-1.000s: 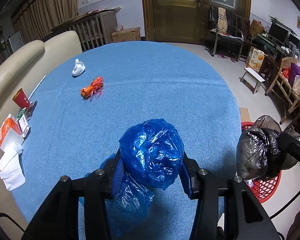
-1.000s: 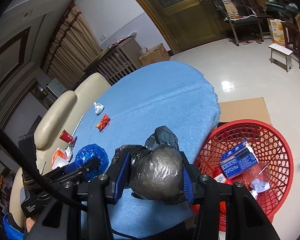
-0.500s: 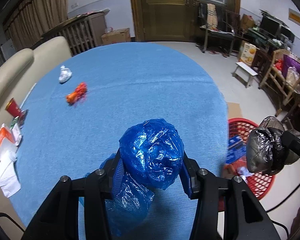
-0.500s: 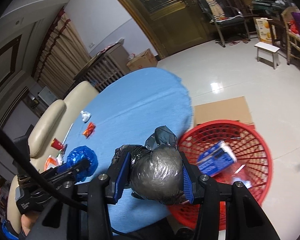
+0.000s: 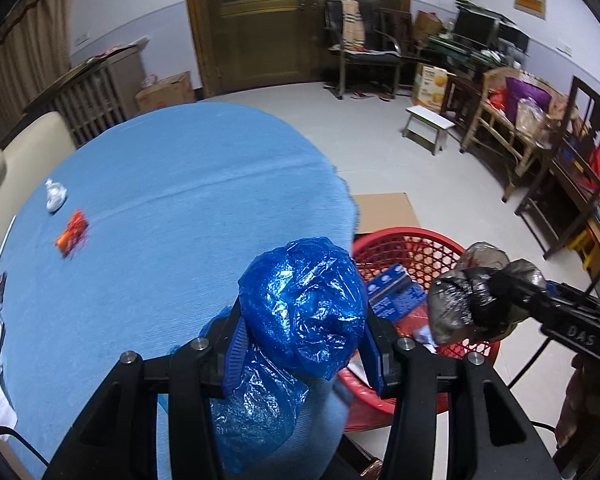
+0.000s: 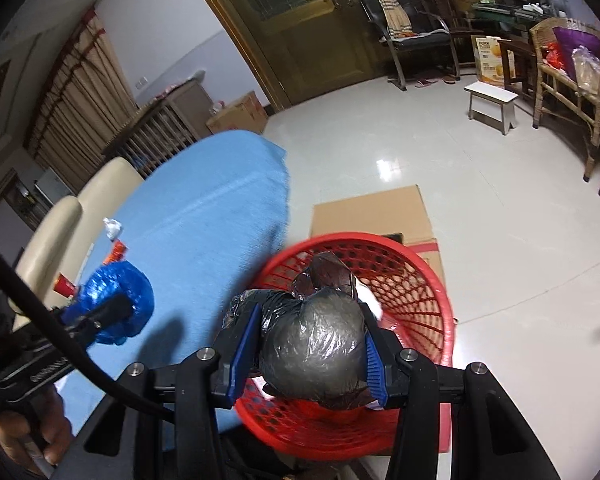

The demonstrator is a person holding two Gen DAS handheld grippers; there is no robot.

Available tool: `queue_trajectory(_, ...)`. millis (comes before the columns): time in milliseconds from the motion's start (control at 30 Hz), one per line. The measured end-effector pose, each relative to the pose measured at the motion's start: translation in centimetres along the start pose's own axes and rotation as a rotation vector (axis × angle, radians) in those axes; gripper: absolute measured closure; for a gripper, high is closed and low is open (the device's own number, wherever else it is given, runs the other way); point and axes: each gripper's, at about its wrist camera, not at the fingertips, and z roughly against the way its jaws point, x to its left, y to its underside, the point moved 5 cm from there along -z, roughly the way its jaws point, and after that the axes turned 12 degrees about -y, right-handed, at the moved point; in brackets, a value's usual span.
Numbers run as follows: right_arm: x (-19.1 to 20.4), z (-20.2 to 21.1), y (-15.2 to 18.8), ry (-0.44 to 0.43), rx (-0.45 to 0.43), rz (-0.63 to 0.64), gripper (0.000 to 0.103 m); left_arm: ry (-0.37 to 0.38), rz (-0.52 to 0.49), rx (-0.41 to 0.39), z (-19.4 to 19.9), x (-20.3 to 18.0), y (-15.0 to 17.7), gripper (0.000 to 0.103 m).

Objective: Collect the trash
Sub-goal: 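Open the right gripper over the basket while the left releases the blue bag inside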

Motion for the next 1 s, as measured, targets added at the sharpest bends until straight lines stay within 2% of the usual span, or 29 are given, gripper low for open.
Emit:
queue_trajectory(367, -3.2, -1.4, 1.3, 0.046, 0.075, -0.033, 0.051, 0.051, -0.058, 0.028, -1.6, -3.9, -0.8, 0.052)
queue_trajectory(433, -4.3, -1.9, 1.6, 0.059, 0.102, -0.064, 0.039, 0.06, -0.064, 0.034, -1.8, -4.5, -0.9, 0.052)
queue_trajectory(467, -4.8, -2.0, 1.7, 0.057, 0.109, -0.081, 0.029, 0.063, -0.066, 0.035, -1.9, -4.7, -1.0, 0.052)
queue_trajectory(500, -5.1, -2.0, 1.7, 0.05, 0.108, -0.093, 0.029, 0.066, -0.069, 0.038, -2.0, -4.8, -1.1, 0.052)
queue_trajectory(900, -6.4, 2.1, -0.9, 0.054, -0.021, -0.124, 0.029, 0.107, -0.119, 0.068, -3.4, -8.5, -1.9, 0.052)
queue_trajectory(1000, -6.4, 2.8, -1.6, 0.056, -0.045, -0.127, 0.029, 0.127, -0.125, 0.083, -3.9, -9.3, -1.9, 0.049)
